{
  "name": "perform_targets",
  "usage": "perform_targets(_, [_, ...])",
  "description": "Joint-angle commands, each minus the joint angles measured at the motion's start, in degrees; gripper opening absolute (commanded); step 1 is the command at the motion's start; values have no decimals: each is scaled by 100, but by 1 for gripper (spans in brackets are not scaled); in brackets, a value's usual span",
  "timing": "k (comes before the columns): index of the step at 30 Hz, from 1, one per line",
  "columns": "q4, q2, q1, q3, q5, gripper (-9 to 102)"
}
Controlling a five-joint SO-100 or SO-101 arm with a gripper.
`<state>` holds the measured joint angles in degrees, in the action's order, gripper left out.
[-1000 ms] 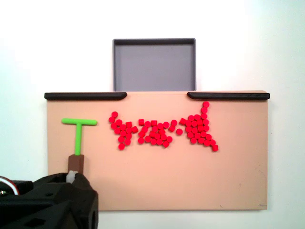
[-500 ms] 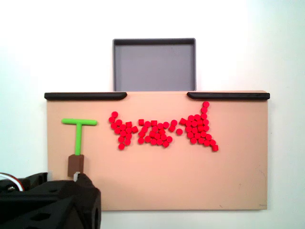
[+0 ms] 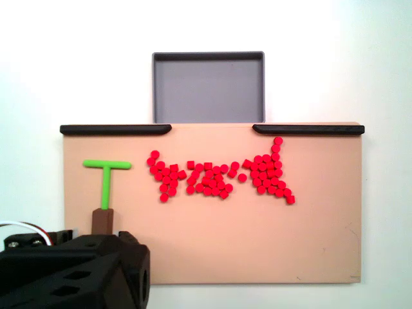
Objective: Grasp a green tool by the dark brown handle.
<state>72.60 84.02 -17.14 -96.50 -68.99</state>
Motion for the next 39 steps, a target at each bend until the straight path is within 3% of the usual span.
perform_targets(1, [-26,-97,35,343,-9,19])
perform_targets(39, [-26,-527,26,659,-79,16])
